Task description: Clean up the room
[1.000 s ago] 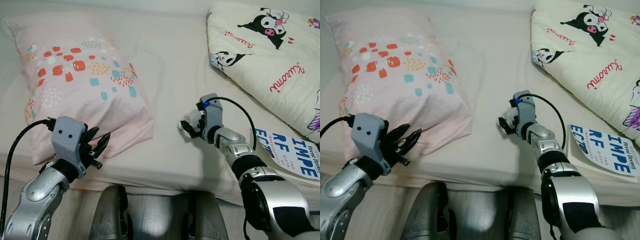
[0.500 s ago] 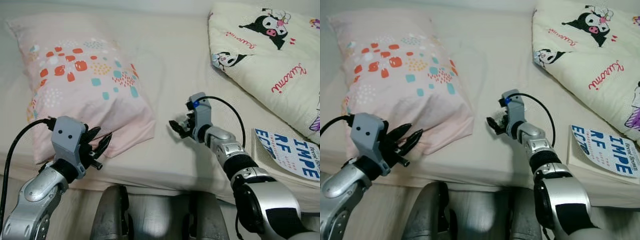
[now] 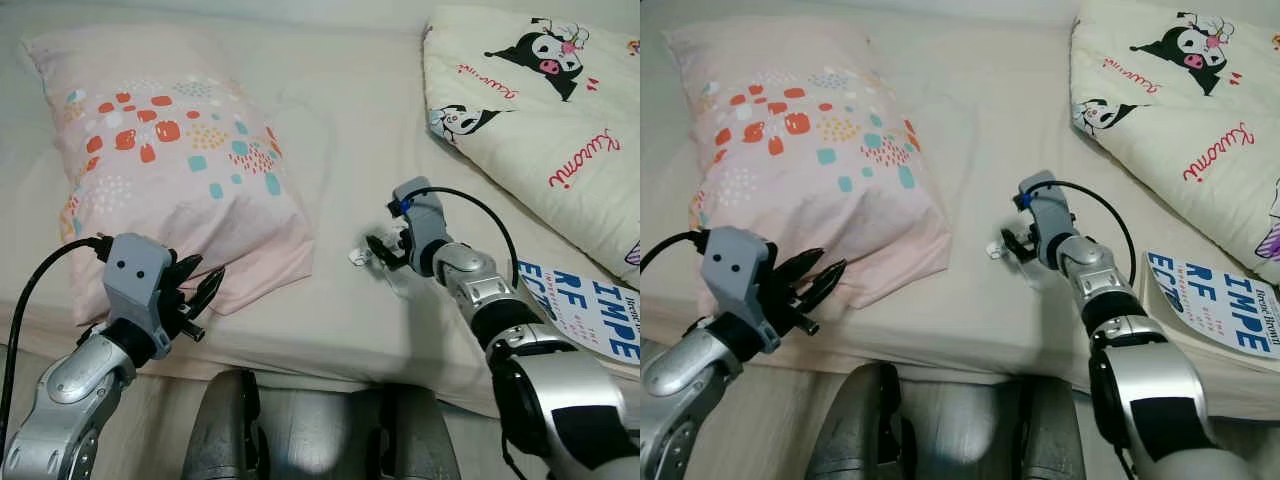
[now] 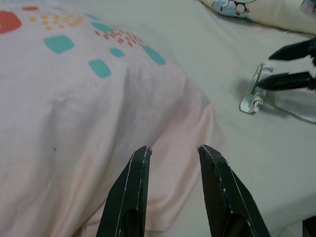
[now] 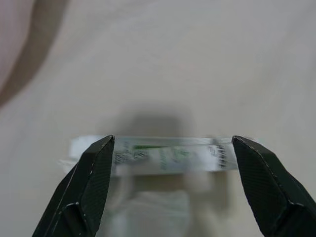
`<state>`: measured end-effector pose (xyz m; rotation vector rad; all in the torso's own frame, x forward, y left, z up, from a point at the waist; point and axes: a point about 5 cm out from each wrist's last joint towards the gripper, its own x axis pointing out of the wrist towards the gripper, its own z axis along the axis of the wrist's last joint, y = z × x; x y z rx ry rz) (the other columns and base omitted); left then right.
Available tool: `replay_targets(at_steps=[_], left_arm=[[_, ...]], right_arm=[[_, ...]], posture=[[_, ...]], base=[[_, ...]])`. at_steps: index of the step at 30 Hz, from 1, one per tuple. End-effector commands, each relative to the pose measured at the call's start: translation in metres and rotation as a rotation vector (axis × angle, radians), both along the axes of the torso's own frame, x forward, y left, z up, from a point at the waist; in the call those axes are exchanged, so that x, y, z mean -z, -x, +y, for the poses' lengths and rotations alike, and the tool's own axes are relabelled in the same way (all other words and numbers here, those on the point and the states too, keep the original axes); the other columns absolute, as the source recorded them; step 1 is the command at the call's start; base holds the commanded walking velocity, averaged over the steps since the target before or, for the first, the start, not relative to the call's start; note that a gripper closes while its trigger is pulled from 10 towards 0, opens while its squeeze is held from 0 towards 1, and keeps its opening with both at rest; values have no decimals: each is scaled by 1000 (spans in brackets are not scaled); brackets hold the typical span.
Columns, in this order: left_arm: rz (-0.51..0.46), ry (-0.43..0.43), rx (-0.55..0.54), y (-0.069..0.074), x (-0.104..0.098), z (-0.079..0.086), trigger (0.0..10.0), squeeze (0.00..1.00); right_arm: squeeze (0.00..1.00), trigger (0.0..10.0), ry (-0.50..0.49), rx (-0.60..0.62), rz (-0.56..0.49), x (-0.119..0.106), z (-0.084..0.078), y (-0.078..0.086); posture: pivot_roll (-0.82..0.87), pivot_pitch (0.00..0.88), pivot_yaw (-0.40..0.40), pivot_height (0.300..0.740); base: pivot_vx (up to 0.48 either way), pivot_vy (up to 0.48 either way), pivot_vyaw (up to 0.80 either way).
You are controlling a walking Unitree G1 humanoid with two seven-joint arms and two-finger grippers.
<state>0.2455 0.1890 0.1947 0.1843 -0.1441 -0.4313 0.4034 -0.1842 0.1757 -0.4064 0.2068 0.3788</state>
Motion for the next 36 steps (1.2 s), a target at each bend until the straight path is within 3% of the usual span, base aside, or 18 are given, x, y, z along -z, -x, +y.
replay_targets(at_steps=[1,9,11,12,13,14,15,19,25,27,28,36], left_arm=[[16,-24,4,4,1,3,10000,0],[17,-38,-17,10,-1,10,10000,0],[18,-50,-32,15,-3,14,10000,0],[18,-50,-32,15,-3,14,10000,0],[19,-56,-37,17,-4,16,10000,0],[19,-56,-37,17,-4,16,10000,0],[19,-61,-42,19,-4,18,10000,0],[23,-67,-52,23,-5,21,10000,0],[25,-68,-55,24,-6,21,10000,0],[25,-66,-57,24,-6,21,10000,0],[27,-64,-59,25,-7,21,10000,0],[30,-61,-55,24,-7,22,10000,0]], right_arm=[[1000,10000,38,-23,23,4,-3,2],[1000,10000,189,-74,31,9,-13,6],[1000,10000,350,-107,22,17,-17,10],[1000,10000,350,-107,22,17,-17,10],[478,10000,409,-109,17,21,-19,11],[478,10000,409,-109,17,21,-19,11],[0,10000,447,-111,13,24,-21,13],[0,10000,483,-117,13,30,-26,17],[0,10000,453,-130,35,35,-27,19],[0,10000,400,-144,79,41,-28,23],[0,10000,264,-171,172,53,-30,30],[0,10000,203,-183,195,61,-32,36]], posture=[[239,321,-2,592],[261,346,-23,592],[281,349,-30,592],[281,349,-30,592],[288,354,-33,592],[288,354,-33,592],[296,356,-33,592],[302,359,-37,592],[305,359,-39,592],[308,358,-40,592],[306,352,-39,592],[296,343,-35,592]], base=[[0,0,0],[0,0,0],[0,0,0],[0,0,0],[0,0,0],[0,0,0],[0,0,0],[0,0,0],[0,0,0],[0,0,0],[0,0,0],[0,0,0]])
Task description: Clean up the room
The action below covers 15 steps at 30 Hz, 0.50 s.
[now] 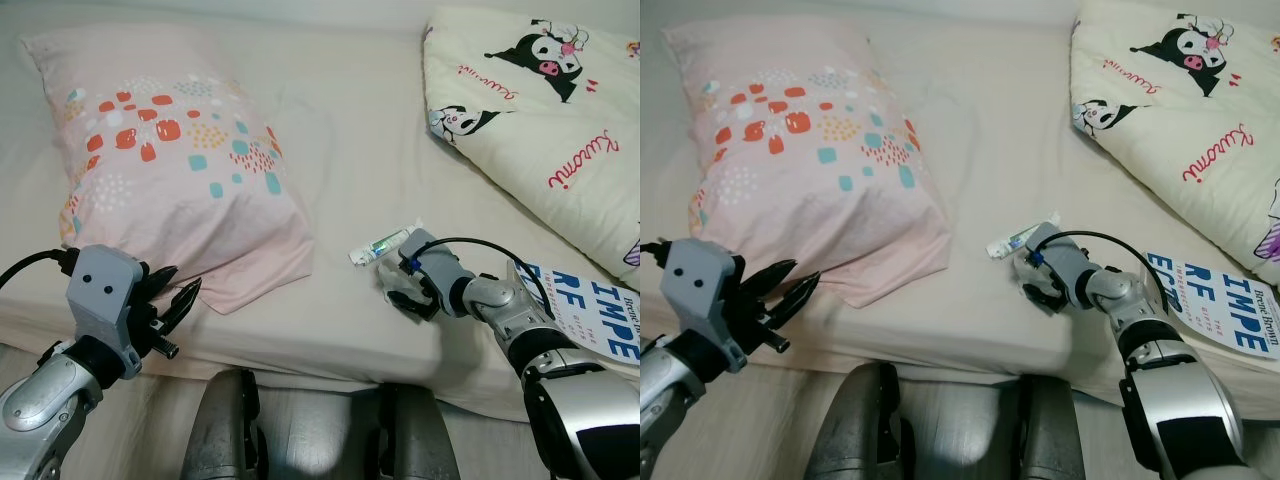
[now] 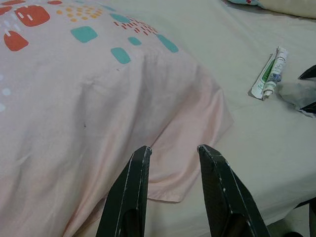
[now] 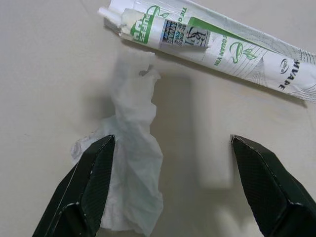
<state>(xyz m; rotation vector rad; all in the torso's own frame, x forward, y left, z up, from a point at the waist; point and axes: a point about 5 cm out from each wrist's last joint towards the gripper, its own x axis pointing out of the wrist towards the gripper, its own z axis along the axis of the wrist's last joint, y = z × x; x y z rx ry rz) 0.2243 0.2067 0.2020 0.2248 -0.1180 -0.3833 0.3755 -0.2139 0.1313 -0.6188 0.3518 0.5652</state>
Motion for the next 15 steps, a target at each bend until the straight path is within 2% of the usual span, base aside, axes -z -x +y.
replay_targets(at_steps=[1,2,3,4,6,7,11,15], left_arm=[[18,-20,-3,3,0,4,10000,0],[17,-16,-1,3,0,4,10000,0],[18,-13,2,2,0,2,10000,0],[18,-13,2,2,0,2,10000,0],[18,-8,9,1,0,-1,10000,0],[18,-11,14,0,0,-1,10000,0],[18,-15,18,0,0,-2,10000,0],[14,-15,12,-2,-2,0,10000,0]], right_arm=[[0,10000,-13,4,56,16,-3,8],[0,10000,-45,-9,63,16,0,9],[0,7882,-77,-21,72,17,3,10],[0,7882,-77,-21,72,17,3,10],[0,1647,-121,-51,93,19,8,11],[0,0,-131,-64,104,20,10,11],[0,0,-148,-78,120,20,11,12],[0,0,-196,-43,82,10,12,6]], posture=[[296,343,-35,592],[291,336,-30,592],[289,337,-28,592],[289,337,-28,592],[293,337,-26,592],[293,336,-24,592],[294,335,-24,592],[294,335,-27,592]], base=[[0,0,0],[0,0,0],[0,0,0],[0,0,0],[0,0,0],[0,0,0],[0,0,0],[0,0,0]])
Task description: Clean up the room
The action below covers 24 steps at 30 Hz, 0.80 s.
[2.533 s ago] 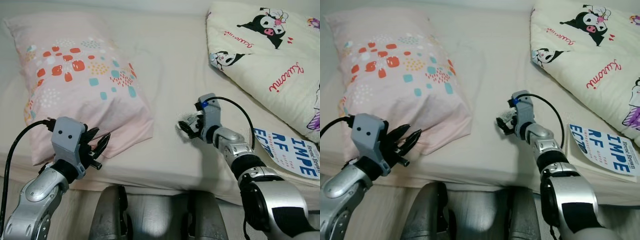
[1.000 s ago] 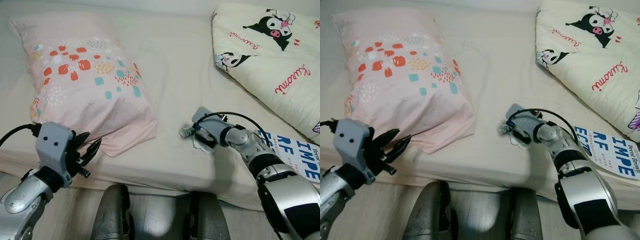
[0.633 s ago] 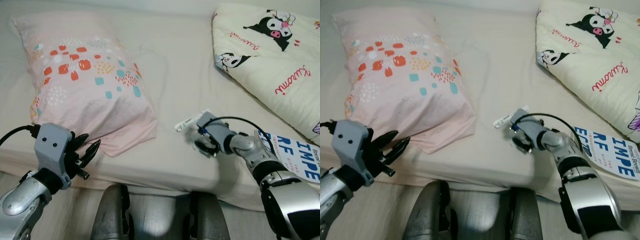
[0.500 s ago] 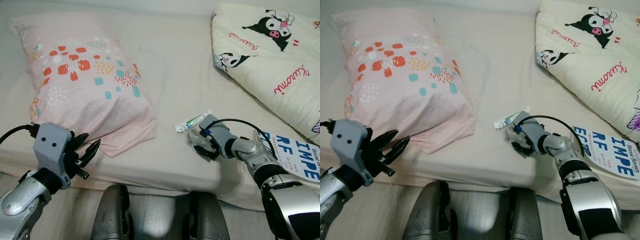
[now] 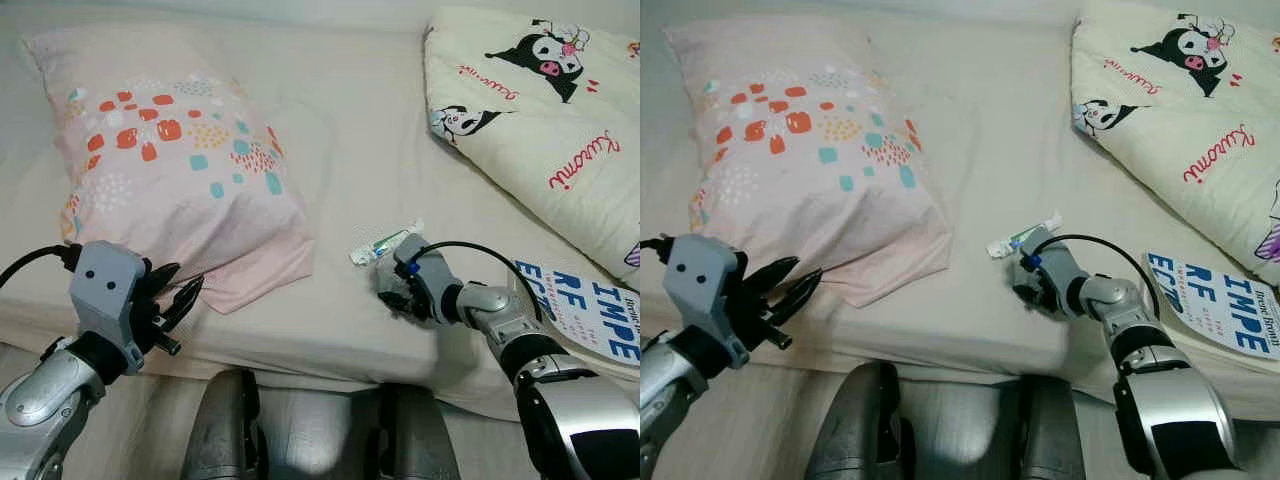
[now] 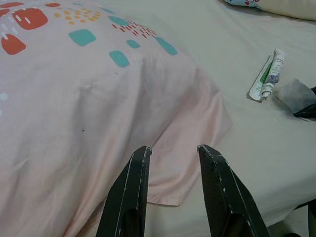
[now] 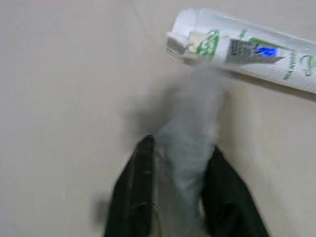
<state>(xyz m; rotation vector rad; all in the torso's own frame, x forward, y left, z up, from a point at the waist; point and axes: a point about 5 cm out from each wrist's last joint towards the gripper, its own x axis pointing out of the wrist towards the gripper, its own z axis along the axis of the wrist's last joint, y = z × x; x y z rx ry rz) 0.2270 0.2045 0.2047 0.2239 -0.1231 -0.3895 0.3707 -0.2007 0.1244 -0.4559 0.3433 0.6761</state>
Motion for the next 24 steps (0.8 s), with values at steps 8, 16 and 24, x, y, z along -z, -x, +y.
replay_targets(at_steps=[8,16,24], left_arm=[[13,-10,-3,1,1,2,10000,0],[18,13,-7,0,6,0,10000,0],[25,209,-32,-34,29,-30,10000,0]], right_arm=[[0,0,-131,151,-74,-19,-8,-10],[0,0,-260,231,-147,-38,-8,-19],[0,0,-588,347,-286,-66,16,-32]], posture=[[293,336,-33,592],[232,305,-36,592],[87,131,-46,592]], base=[[0,0,0],[0,0,0],[0,0,0]])
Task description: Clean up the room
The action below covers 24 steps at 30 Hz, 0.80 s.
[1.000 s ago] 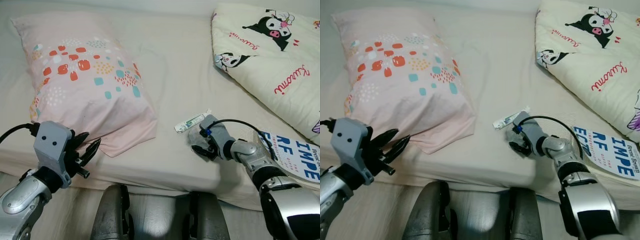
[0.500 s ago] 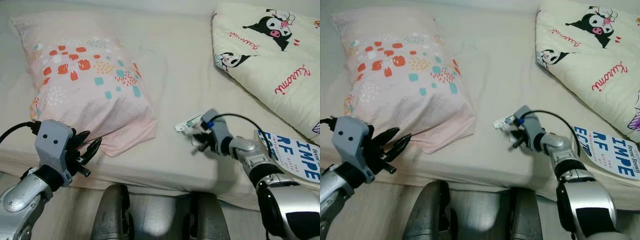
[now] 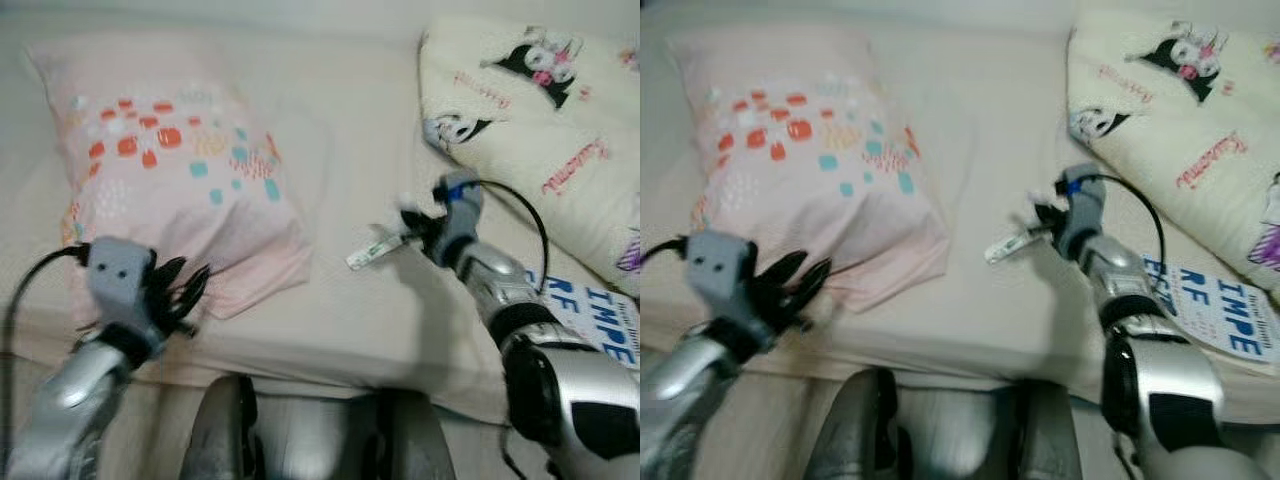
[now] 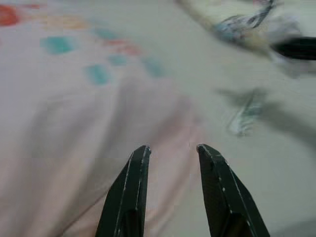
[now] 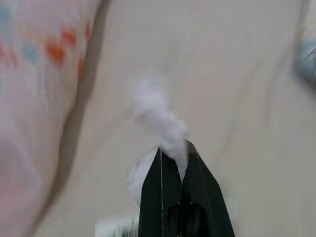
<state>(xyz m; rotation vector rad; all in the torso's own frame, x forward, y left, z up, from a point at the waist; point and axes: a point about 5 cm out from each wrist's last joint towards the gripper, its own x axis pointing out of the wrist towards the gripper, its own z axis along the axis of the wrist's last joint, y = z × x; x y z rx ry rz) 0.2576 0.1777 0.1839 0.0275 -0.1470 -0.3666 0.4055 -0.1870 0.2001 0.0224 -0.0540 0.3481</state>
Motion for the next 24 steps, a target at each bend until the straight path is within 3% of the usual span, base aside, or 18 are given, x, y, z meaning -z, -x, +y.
replay_targets(at_steps=[1,6,7,8,12,16,24], left_arm=[[11,27,-17,-7,10,-8,10000,0],[43,37,-41,-16,22,-18,10000,0],[72,36,-71,-19,28,-19,10000,0],[97,38,-106,-21,33,-18,10000,0],[137,49,-172,-25,41,-17,10000,0],[146,-2,-251,-33,53,-19,10000,0],[156,-12,-248,-40,60,-28,10000,0]], right_arm=[[0,0,-68,-16,-6,13,10,4],[0,0,-86,-44,-31,39,32,16],[0,3725,-61,-18,-47,49,37,23],[0,9686,-52,6,-50,58,41,29],[0,10000,-40,1,-24,74,52,44],[0,10000,22,24,-76,90,63,78],[0,10000,19,105,-38,114,59,100]], posture=[[87,131,-46,592],[55,77,-23,592],[41,64,-9,592],[31,54,0,592],[21,43,15,592],[-3,24,38,592],[-14,13,38,612]], base=[[0,0,0],[0,0,0],[0,0,0],[0,0,0],[0,0,0],[0,0,0],[0,0,0]])
